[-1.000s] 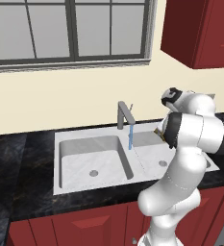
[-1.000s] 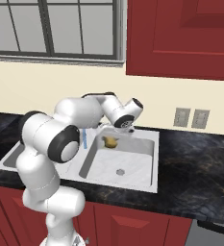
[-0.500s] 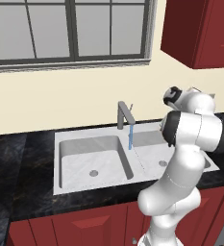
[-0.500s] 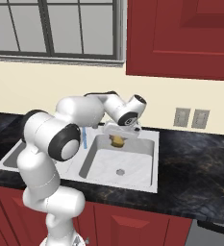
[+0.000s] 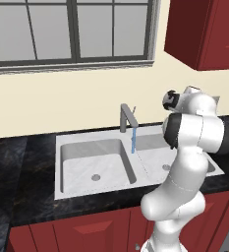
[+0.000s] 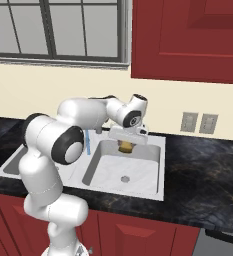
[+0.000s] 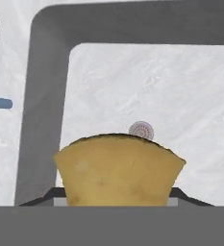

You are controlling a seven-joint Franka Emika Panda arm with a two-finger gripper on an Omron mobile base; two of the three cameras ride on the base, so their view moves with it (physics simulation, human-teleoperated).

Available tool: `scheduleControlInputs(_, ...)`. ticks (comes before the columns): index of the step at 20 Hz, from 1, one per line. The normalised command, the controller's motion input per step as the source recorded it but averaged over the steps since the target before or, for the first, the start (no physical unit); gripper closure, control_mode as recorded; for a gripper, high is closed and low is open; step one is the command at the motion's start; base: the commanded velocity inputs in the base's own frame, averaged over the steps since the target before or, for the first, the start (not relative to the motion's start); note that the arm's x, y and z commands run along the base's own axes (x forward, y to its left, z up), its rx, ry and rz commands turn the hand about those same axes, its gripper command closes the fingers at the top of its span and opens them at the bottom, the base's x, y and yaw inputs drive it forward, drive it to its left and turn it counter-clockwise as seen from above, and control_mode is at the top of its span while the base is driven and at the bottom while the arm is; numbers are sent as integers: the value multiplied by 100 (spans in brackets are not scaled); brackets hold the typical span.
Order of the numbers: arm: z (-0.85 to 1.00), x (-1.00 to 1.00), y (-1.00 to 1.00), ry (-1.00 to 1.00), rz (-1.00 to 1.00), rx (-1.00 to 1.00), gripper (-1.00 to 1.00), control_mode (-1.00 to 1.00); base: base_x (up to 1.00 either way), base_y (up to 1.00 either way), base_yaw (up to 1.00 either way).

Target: Soak the sponge with water for a few seconds and then drop it inside the sink.

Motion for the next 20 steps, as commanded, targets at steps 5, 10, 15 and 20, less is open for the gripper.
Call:
scheduleControlInputs(5, -26, 7, -4, 2, -19, -5, 100, -100, 0, 0, 0)
scheduleControlInputs(10, -58, 35, -8, 0, -9, -5, 100, -100, 0, 0, 0)
scheduleControlInputs(15, -36, 21, -9, 0, -2, -2, 100, -100, 0, 0, 0)
scheduleControlInputs(20, -39, 0, -10, 0, 0, 0, 100, -100, 0, 0, 0)
